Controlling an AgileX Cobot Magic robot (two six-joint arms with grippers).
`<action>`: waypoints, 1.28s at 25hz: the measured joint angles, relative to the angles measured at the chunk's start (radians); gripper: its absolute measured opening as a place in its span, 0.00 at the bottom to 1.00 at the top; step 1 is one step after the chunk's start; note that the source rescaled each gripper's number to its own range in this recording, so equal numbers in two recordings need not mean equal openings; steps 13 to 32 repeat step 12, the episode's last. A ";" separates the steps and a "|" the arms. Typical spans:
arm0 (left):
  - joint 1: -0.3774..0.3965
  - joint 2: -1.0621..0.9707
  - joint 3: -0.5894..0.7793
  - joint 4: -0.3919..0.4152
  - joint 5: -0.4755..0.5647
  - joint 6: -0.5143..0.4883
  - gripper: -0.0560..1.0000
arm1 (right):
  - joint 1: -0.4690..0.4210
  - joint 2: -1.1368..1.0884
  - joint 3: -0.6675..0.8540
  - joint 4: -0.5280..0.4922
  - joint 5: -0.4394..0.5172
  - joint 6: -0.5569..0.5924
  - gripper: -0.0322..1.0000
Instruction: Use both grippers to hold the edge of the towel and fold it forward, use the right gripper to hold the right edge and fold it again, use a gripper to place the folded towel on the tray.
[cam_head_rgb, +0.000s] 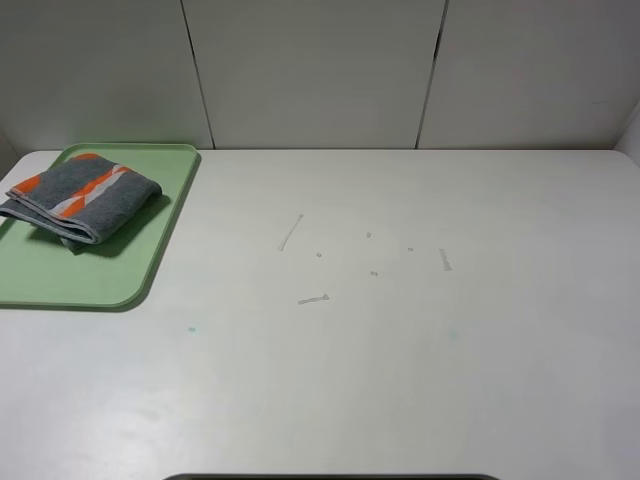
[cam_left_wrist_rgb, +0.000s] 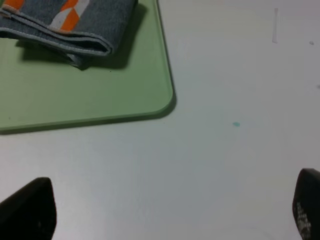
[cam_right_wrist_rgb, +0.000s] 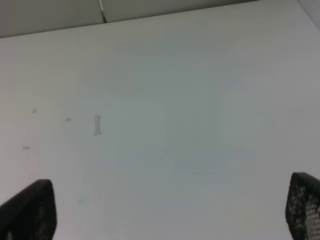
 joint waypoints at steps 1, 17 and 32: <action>0.000 0.000 0.000 0.000 0.000 0.000 0.95 | 0.000 0.000 0.000 0.000 0.000 0.000 1.00; 0.000 0.000 0.000 0.000 0.000 0.000 0.95 | 0.000 0.000 0.000 0.000 0.000 0.000 1.00; 0.000 0.000 0.000 0.000 0.000 0.000 0.95 | 0.000 0.000 0.000 0.000 0.000 0.000 1.00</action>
